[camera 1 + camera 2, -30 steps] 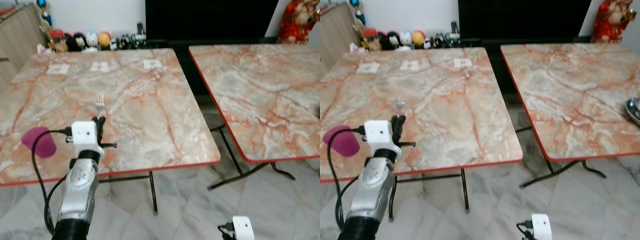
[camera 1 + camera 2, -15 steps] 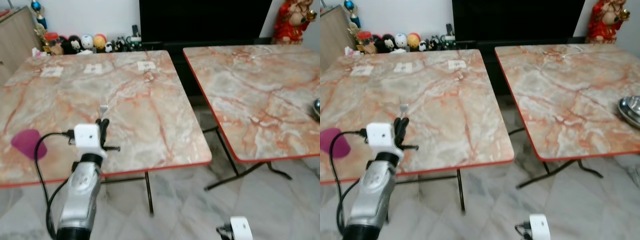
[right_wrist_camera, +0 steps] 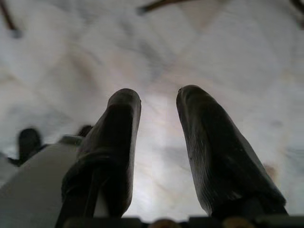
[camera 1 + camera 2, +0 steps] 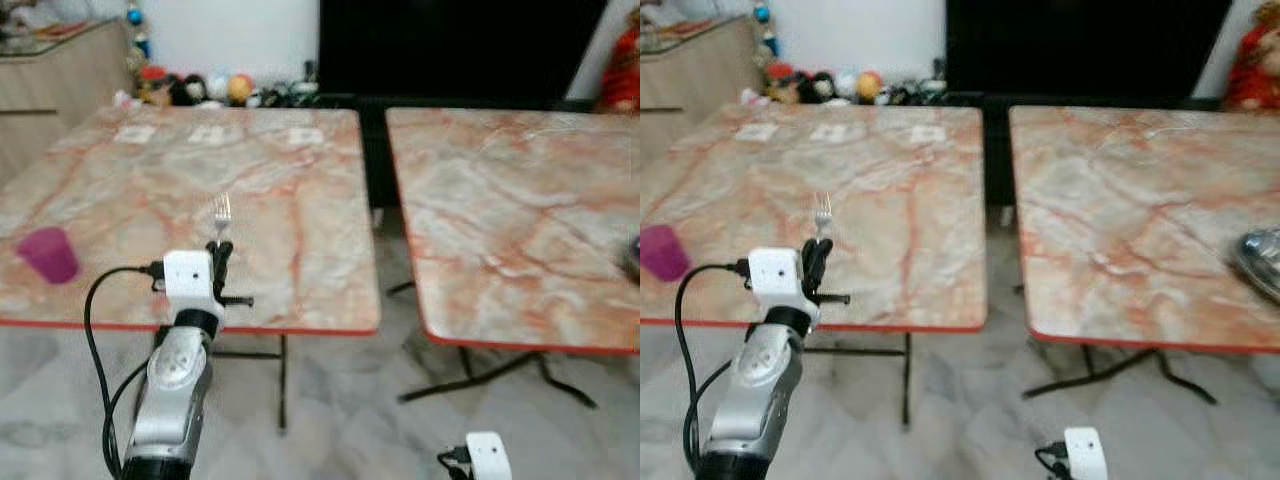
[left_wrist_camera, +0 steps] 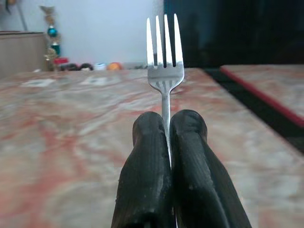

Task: Setting the table

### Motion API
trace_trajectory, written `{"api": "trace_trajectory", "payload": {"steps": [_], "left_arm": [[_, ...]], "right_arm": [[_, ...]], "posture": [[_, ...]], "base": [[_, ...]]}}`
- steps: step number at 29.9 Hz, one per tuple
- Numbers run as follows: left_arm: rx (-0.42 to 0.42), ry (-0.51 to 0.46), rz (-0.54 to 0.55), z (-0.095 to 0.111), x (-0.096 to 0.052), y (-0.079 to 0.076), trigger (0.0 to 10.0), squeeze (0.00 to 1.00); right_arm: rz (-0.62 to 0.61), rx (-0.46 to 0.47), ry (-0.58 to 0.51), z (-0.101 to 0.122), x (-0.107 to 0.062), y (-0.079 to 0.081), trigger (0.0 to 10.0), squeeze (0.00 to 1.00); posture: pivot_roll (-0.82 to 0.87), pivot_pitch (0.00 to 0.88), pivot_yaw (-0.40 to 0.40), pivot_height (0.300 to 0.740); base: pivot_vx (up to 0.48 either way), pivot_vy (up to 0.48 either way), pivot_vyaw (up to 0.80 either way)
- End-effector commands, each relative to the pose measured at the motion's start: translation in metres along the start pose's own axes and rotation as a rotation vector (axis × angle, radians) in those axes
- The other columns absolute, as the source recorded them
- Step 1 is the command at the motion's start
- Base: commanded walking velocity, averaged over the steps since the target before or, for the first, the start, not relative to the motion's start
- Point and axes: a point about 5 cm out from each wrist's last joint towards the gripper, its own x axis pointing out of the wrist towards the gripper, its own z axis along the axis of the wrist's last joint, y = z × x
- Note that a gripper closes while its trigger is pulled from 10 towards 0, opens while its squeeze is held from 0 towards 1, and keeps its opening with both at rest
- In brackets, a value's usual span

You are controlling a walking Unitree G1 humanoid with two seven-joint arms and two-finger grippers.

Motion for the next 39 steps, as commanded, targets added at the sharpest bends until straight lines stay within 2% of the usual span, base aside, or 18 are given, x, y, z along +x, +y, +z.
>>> {"api": "trace_trajectory", "payload": {"steps": [1, 12, 16, 19, 24, 28, 31, 36, 39], "left_arm": [[0.019, -0.018, 0.010, 0.006, 0.002, 0.003, 10.0, 0.00], [0.026, -0.021, 0.005, 0.008, 0.003, 0.001, 10.0, 0.00], [0.030, -0.018, 0.010, 0.008, 0.003, 0.004, 10.0, 0.00], [0.034, -0.017, 0.007, 0.009, 0.003, 0.004, 10.0, 0.00], [0.037, -0.016, 0.004, 0.009, 0.003, 0.004, 10.0, 0.00], [0.081, -0.020, -0.029, 0.012, 0.005, 0.004, 10.0, 0.00], [0.154, -0.032, -0.064, 0.016, 0.006, 0.008, 10.0, 0.00], [0.183, -0.029, -0.061, 0.018, 0.006, 0.018, 10.0, 0.00], [0.188, -0.027, -0.063, 0.018, 0.008, 0.019, 10.0, 0.00]], "right_arm": [[0.010, 0.002, -0.006, 0.003, 0.001, 0.003, 10.0, 0.00], [0.010, -0.010, -0.008, 0.004, 0.001, 0.003, 10.0, 0.00], [0.016, -0.020, -0.018, 0.005, 0.001, 0.004, 10.0, 0.00], [0.008, 0.025, -0.012, 0.003, 0.001, 0.004, 10.0, 0.00], [0.006, 0.015, -0.013, 0.004, 0.001, 0.005, 10.0, 0.00], [0.004, 0.017, -0.016, 0.005, 0.002, 0.005, 10.0, 0.00], [0.002, 0.021, -0.018, 0.006, 0.002, 0.005, 10.0, 0.00], [0.001, 0.025, -0.020, 0.006, 0.002, 0.006, 10.0, 0.00], [0.002, 0.031, -0.023, 0.007, 0.002, 0.008, 10.0, 0.00]], "posture": [[0.07, 0.000, -0.035, 0.740], [0.07, 0.000, -0.037, 0.740], [0.07, 0.000, -0.033, 0.740], [0.07, 0.000, -0.033, 0.740], [0.08, 0.000, -0.031, 0.740], [0.08, 0.000, -0.029, 0.740], [0.09, 0.000, -0.021, 0.740], [0.09, 0.000, -0.010, 0.740], [0.09, 0.000, -0.008, 0.740]], "base": [[0.000, -0.472, 0.00], [0.000, -0.472, 0.00], [0.000, -0.471, 0.72], [0.000, -0.469, 0.27], [0.000, -0.469, 0.00], [0.000, -0.469, 0.00], [0.000, -0.465, 0.00], [0.000, -0.465, 0.00], [0.000, -0.465, 0.00]]}}
